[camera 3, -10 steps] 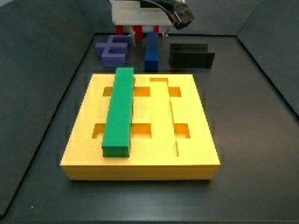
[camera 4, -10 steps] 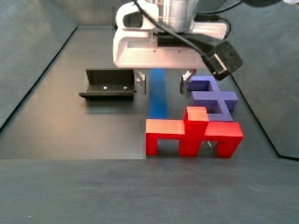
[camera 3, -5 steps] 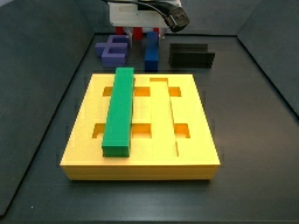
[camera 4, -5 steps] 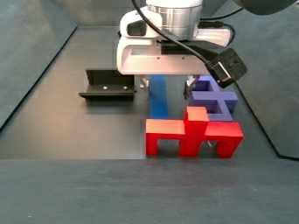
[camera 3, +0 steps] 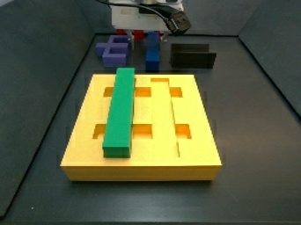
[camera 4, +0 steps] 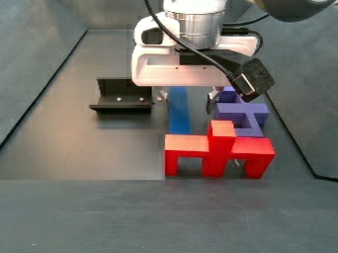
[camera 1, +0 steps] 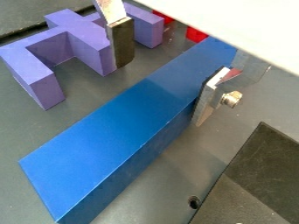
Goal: Pick up the blue object. Move up. Move to above the board. Insert the blue object.
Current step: Pick up the blue object.
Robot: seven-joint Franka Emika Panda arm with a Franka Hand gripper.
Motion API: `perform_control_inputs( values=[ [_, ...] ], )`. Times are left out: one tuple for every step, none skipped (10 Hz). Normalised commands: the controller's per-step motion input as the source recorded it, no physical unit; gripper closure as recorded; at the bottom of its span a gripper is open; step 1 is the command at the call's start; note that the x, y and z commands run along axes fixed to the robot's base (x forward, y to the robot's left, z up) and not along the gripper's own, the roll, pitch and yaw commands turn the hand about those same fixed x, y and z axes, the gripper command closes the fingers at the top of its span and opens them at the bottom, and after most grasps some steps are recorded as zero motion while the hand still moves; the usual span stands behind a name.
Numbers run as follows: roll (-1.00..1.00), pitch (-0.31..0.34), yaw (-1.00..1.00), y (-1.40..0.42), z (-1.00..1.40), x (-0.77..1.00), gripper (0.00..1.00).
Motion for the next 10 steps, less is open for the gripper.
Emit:
perform_control_inputs(
  values=[
    [-0.02,0.0,0.0,0.0,0.0,0.0,0.0],
    [-0.09,0.0,0.0,-0.05,0.0,0.01,0.0],
    [-0.14,0.0,0.0,-0.07,0.0,0.05,0.0],
    [-0.12,0.0,-0.01,-0.07,0.0,0.06,0.0],
    [0.0,0.0,0.0,0.0,0.0,0.0,0.0],
    [0.0,0.0,0.0,0.0,0.0,0.0,1.0],
    [0.0,0.0,0.0,0.0,0.0,0.0,1.0],
    [0.0,0.0,0.0,0.0,0.0,0.0,1.0],
    [0.0,0.0,0.0,0.0,0.0,0.0,1.0],
    [0.0,0.0,0.0,0.0,0.0,0.0,1.0]
  ],
)
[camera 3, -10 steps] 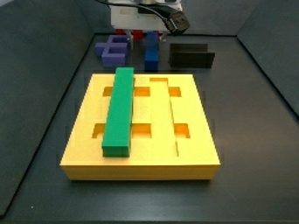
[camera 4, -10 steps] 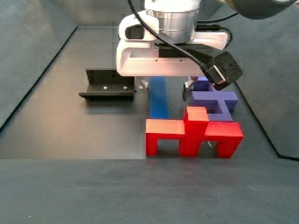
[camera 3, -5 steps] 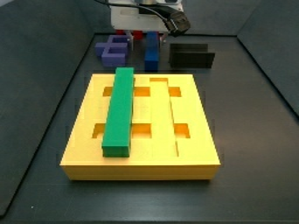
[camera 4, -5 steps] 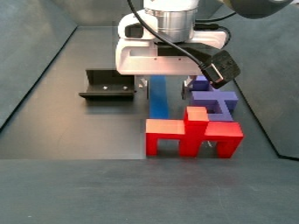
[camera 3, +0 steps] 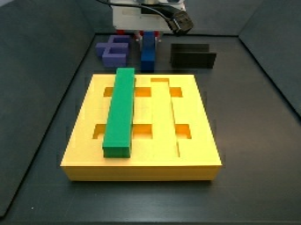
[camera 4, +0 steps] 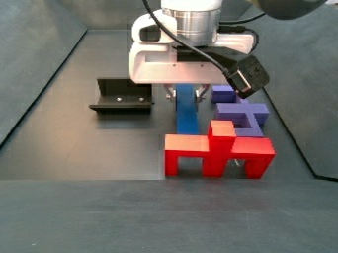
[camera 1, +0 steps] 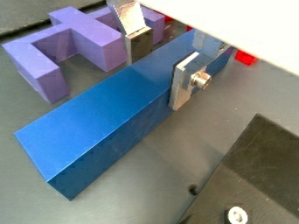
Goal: Pick up the blue object. Move up. Move to above the board. Insert the blue object.
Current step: Pick up the blue object.
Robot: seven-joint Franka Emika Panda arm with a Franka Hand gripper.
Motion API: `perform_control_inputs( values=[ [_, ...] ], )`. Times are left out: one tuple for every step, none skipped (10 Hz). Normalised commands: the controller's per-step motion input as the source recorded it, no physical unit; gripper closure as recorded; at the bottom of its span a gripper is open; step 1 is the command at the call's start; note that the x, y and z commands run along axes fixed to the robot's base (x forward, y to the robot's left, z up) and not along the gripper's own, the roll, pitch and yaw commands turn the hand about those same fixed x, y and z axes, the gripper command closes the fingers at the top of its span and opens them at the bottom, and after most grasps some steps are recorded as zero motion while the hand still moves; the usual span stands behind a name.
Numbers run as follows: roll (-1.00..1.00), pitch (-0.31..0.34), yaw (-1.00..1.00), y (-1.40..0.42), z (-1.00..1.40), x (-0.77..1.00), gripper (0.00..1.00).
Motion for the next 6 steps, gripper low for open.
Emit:
perform_control_inputs(
  values=[
    [0.0,0.0,0.0,0.0,0.0,0.0,1.0],
    [0.0,0.0,0.0,0.0,0.0,0.0,1.0],
    [0.0,0.0,0.0,0.0,0.0,0.0,1.0],
    [0.0,0.0,0.0,0.0,0.0,0.0,1.0],
    [0.0,0.0,0.0,0.0,0.0,0.0,1.0],
    [0.0,0.0,0.0,0.0,0.0,0.0,1.0]
  ],
)
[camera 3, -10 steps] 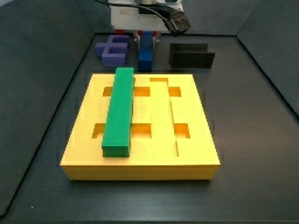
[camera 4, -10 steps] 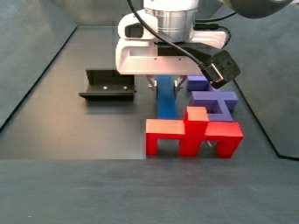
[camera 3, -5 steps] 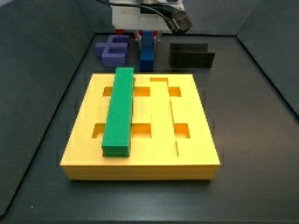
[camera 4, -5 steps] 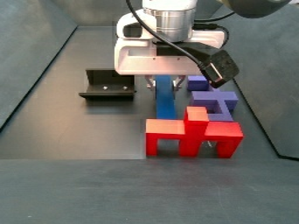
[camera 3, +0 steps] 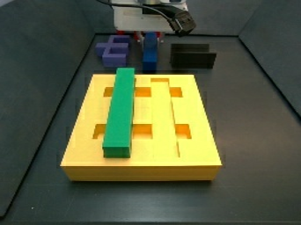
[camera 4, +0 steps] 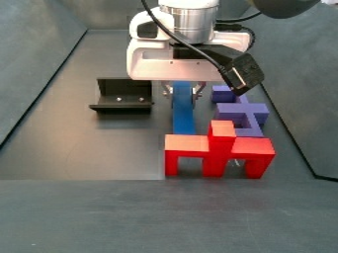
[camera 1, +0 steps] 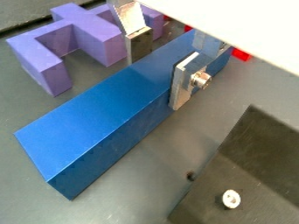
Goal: Pick up the blue object. Move up. Move to above the board. Insert the blue object.
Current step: Pick up the blue object, then move up.
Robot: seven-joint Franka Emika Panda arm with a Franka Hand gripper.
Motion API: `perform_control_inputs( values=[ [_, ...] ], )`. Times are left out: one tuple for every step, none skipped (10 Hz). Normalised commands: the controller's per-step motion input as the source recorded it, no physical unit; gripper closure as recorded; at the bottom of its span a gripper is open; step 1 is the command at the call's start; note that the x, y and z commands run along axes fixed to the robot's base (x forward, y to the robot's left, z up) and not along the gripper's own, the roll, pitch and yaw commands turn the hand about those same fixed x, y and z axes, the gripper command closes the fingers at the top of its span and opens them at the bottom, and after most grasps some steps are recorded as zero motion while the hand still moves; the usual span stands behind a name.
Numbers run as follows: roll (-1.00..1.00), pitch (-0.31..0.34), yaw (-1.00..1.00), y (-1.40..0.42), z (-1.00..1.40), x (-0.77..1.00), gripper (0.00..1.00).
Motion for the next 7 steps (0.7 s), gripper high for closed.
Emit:
perform_control_inputs(
  values=[
    [0.0,0.0,0.0,0.0,0.0,0.0,1.0],
    [0.0,0.0,0.0,0.0,0.0,0.0,1.0],
    [0.0,0.0,0.0,0.0,0.0,0.0,1.0],
    [0.0,0.0,0.0,0.0,0.0,0.0,1.0],
    [0.0,0.0,0.0,0.0,0.0,0.0,1.0],
    [0.0,0.0,0.0,0.0,0.83,0.0,1.0],
    [-0.01,-0.007,-0.01,-0.07,0.84,0.02,1.0]
  ],
)
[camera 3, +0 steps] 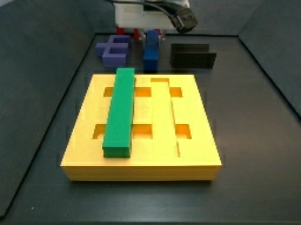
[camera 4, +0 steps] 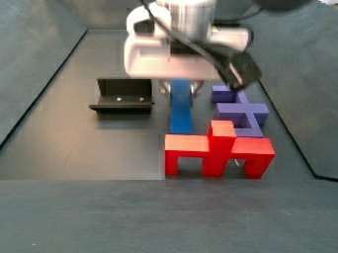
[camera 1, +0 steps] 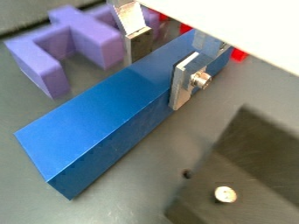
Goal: Pick up the blue object. Move up. Move to above the board. Insert the blue object.
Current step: Move up, then move to above the board.
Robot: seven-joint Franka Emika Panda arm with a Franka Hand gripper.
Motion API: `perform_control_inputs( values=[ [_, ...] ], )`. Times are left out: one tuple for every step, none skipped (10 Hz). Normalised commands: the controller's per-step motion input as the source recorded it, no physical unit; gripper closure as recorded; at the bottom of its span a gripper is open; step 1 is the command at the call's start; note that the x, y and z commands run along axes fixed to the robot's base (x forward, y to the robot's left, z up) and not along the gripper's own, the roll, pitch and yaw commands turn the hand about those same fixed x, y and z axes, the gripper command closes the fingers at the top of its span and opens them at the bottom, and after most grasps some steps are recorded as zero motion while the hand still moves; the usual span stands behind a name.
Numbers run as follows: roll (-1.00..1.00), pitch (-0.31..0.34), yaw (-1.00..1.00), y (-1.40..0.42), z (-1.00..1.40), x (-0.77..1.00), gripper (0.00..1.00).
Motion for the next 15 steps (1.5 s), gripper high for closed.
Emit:
perform_control_inputs(
  values=[
    [0.0,0.028,0.0,-0.06,0.65,-0.04,1.0],
    [0.03,0.007,0.0,-0.02,0.24,-0.02,1.0],
    [0.0,0.0,0.0,0.0,1.4,0.0,1.0],
    [0.0,0.034,0.0,0.0,1.4,-0.02,1.0],
    [0.02,0.033,0.0,0.0,1.4,-0.04,1.0],
    [0.03,0.01,0.01,0.0,1.4,-0.01,1.0],
    [0.02,0.043,0.01,0.0,1.4,0.01,1.0],
    [0.03,0.07,0.0,0.0,1.4,-0.01,1.0],
    [0.03,0.056,0.01,0.0,1.4,-0.01,1.0],
    [0.02,0.056,0.01,0.0,0.63,0.03,1.0],
    [0.01,0.069,0.0,0.0,0.18,0.05,1.0],
    [-0.03,0.314,0.09,-1.4,0.19,-0.06,1.0],
    [0.0,0.298,0.09,-1.4,0.19,-0.06,1.0],
    [0.02,0.252,0.07,-1.4,0.2,-0.06,1.0],
    [-0.03,0.155,0.03,-1.4,0.2,-0.05,1.0]
  ],
)
